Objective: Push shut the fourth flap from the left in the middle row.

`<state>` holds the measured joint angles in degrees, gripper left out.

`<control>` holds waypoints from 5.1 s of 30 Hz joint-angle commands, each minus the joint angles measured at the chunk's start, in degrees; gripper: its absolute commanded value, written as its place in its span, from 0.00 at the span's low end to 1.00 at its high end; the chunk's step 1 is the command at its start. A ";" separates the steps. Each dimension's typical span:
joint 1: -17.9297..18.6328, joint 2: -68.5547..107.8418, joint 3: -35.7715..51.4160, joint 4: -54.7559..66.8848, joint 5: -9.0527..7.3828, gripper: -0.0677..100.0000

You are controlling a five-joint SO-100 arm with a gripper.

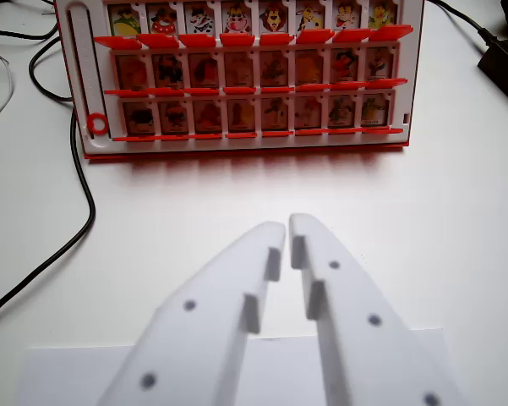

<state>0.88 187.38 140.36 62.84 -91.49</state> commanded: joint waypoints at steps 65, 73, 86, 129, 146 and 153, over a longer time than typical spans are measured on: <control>-3.60 -75.94 -19.25 -48.60 -1.76 0.00; -3.96 -88.95 -26.54 -53.44 -1.93 0.00; -3.96 -100.20 -32.52 -56.69 -1.49 0.00; -3.16 -106.79 -43.95 -57.13 -1.93 0.00; -3.08 -52.82 -14.68 -36.47 -2.72 0.00; -1.49 -28.39 -6.94 -19.69 -2.20 0.00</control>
<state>-2.11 146.34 133.24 37.00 -94.04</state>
